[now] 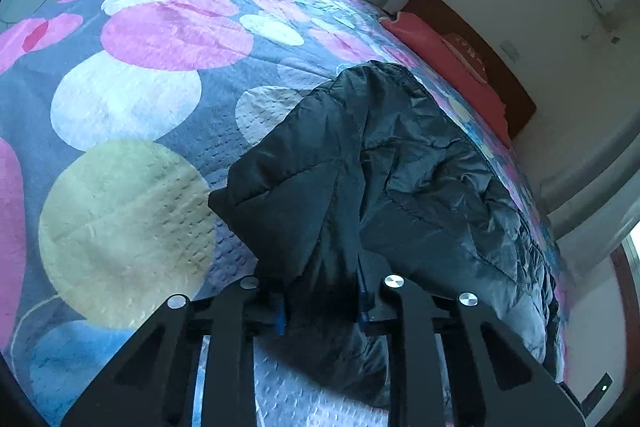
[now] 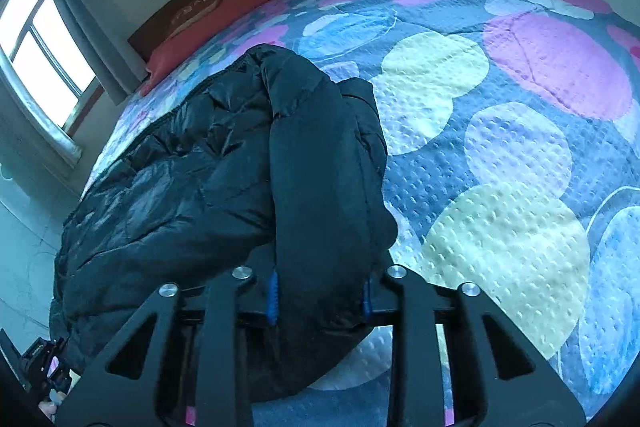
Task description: Fold large clothes
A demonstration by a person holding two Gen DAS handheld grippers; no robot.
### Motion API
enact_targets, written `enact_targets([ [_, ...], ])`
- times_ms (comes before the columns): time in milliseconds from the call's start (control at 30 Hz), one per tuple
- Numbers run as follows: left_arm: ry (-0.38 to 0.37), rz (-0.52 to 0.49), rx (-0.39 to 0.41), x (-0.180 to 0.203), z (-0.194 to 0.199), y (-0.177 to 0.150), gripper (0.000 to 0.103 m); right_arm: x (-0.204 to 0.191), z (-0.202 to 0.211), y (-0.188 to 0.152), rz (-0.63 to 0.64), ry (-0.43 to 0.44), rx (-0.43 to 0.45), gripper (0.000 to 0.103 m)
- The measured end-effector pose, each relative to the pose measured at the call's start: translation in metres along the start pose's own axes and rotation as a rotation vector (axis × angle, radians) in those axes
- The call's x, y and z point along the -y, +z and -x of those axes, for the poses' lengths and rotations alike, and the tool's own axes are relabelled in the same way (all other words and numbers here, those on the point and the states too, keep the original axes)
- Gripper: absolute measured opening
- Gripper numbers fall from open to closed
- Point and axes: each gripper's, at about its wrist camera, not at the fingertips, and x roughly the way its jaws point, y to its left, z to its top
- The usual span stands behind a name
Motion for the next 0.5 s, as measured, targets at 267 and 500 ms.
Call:
enact_targets([
  [267, 0.007, -0.020, -0.009, -0.004, 0.029, -0.006, 0.021, 0.009, 0.026, -0.007, 0.001, 0.040, -0.017, 0.023],
  [500, 0.014, -0.013, -0.017, -0.021, 0.058, -0.025, 0.021, 0.021, 0.051, -0.022, 0.020, 0.052, -0.033, 0.023],
])
